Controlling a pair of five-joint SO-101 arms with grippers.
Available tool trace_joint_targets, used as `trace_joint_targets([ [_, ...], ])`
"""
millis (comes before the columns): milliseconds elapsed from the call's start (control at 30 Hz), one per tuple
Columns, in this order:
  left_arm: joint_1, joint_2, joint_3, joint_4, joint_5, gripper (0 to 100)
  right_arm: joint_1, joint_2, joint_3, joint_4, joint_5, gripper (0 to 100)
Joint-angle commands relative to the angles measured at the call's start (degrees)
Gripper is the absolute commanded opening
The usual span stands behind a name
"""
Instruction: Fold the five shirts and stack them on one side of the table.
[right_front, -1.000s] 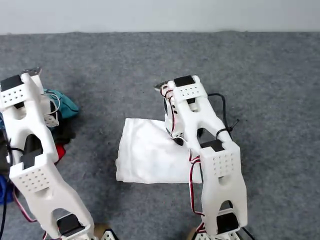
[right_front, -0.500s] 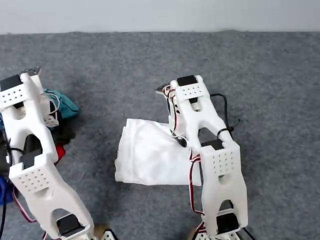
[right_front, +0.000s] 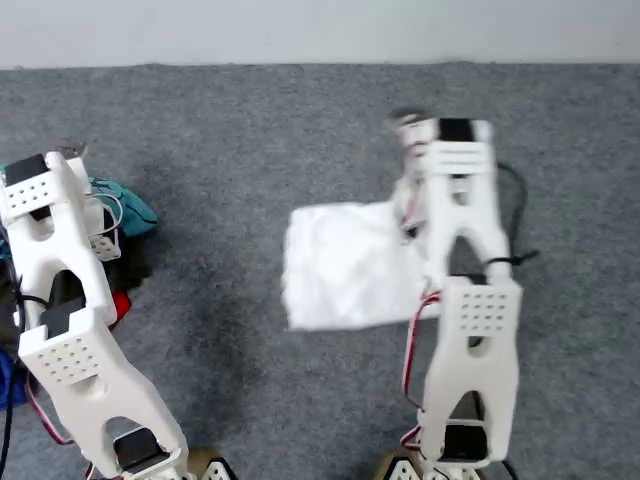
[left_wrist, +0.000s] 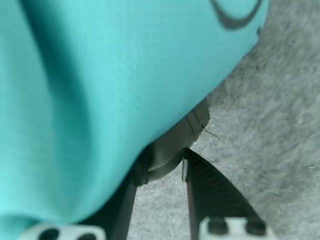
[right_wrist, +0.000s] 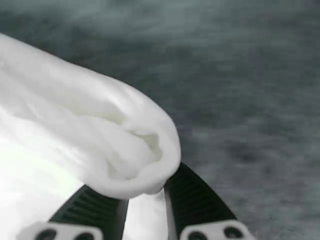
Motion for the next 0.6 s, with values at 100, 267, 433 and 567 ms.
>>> trace_joint_targets([
  [100,-0.4,-2.4,-0.2,0.4,-0.9,13,12.7,5.9,-14.5,-8.7,-2.5,1.0],
  [267,-0.4,-2.4,-0.2,0.4,-0.9,13,17.3,12.1,-22.4,-11.6,-2.7,1.0],
  [433,-0.4,-2.4,-0.2,0.4,-0.9,13,21.2,17.0,-28.4,-11.6,-2.8,1.0],
  [567,-0.4,-2.4,-0.2,0.4,-0.9,13,23.3,19.6,-31.6,-11.6,-2.8,1.0],
])
